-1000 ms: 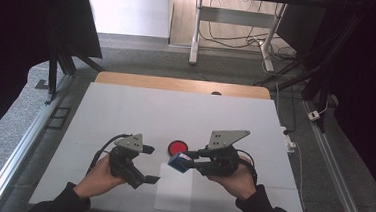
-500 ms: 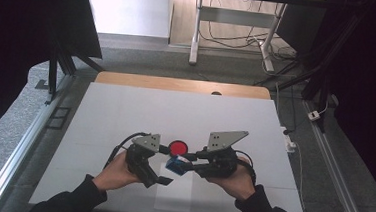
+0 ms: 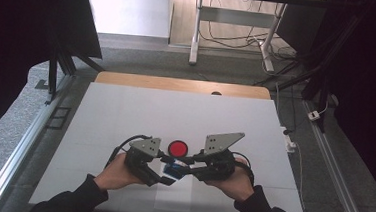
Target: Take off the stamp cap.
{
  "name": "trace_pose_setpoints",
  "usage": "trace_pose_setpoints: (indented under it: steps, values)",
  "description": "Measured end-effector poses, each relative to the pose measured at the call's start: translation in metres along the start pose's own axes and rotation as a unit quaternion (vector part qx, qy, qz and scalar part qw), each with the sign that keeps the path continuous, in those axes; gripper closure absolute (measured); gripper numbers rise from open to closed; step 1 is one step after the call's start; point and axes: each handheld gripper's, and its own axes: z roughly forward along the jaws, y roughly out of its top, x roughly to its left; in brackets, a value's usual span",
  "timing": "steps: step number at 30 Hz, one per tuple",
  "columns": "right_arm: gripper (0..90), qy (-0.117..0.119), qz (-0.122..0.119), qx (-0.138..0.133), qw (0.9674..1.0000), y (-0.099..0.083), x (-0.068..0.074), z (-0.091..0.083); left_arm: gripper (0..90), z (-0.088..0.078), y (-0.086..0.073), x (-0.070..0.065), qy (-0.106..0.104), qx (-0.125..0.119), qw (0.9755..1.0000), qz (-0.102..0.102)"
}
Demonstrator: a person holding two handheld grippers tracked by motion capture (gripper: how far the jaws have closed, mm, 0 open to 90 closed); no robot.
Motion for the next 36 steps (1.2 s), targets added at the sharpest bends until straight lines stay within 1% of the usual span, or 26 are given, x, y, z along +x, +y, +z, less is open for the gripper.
trace_pose_setpoints:
  steps: [2,4,6,8,12,14,15,17,26,29,31,33,34,35,36]
  values:
    - [71.1,0.002,0.0,0.004,1.0,0.0003,0.0004,-0.0001,44.1,-0.0005,-0.0004,-0.0002,-0.005,0.002,1.0,0.006]
    - [71.1,0.005,-0.001,0.004,1.0,0.0005,0.0006,0.0002,50.0,-0.0004,-0.0009,-0.0005,-0.011,0.001,0.9999,0.007]
    - [71.1,0.006,-0.001,0.004,1.0,0.0004,0.0007,0.0004,51.3,-0.0005,-0.0012,-0.0006,-0.015,0.0,0.9998,0.01]
    - [71.1,0.008,-0.002,0.005,0.9999,0.0004,0.0008,0.0005,54.9,-0.0011,-0.0015,-0.0003,-0.02,-0.002,0.9997,0.013]
    - [71.0,0.009,-0.002,0.004,0.9999,0.0002,0.0008,0.0007,58.2,-0.0017,-0.002,-0.0008,-0.024,-0.005,0.9996,0.015]
    - [71.1,0.01,-0.001,0.004,0.9999,0.0004,0.0008,0.0002,61.8,-0.0019,-0.0021,-0.0009,-0.026,-0.006,0.9995,0.016]
    - [71.1,0.01,-0.001,0.004,0.9999,0.0004,0.0008,0.0002,61.8,-0.002,-0.0021,-0.001,-0.026,-0.007,0.9995,0.016]
    - [71.1,0.01,-0.001,0.001,0.9999,0.0003,0.001,0.0001,66.3,-0.0026,-0.0022,-0.0012,-0.032,-0.011,0.9993,0.018]
    - [71.1,0.013,0.0,-0.001,0.9999,0.0004,0.0013,-0.0001,68.2,-0.0033,-0.0038,0.0008,-0.048,-0.02,0.9986,0.013]
    - [71.1,0.015,0.003,-0.004,0.9999,0.0,0.001,-0.0002,68.6,-0.0034,-0.0038,0.0014,-0.052,-0.019,0.9984,0.007]
    - [71.1,0.015,0.004,-0.004,0.9999,-0.0003,0.0008,0.0001,68.7,-0.0035,-0.0029,0.0019,-0.054,-0.013,0.9985,-0.004]
    - [71.1,0.01,0.001,-0.005,0.9999,-0.0004,0.0009,-0.0003,68.8,-0.0038,-0.0025,0.0028,-0.055,-0.012,0.9983,-0.014]
    - [71.1,0.01,0.001,-0.005,0.9999,-0.0004,0.0009,-0.0003,68.8,-0.0039,-0.0023,0.0038,-0.058,-0.013,0.998,-0.022]
    - [71.1,0.002,-0.006,-0.005,1.0,0.0002,0.0022,-0.0006,68.8,-0.004,-0.0021,0.0042,-0.058,-0.012,0.9978,-0.029]
    - [71.1,0.002,-0.006,-0.005,1.0,0.0002,0.0022,-0.0006,68.8,-0.0041,-0.0021,0.0042,-0.059,-0.012,0.9978,-0.028]
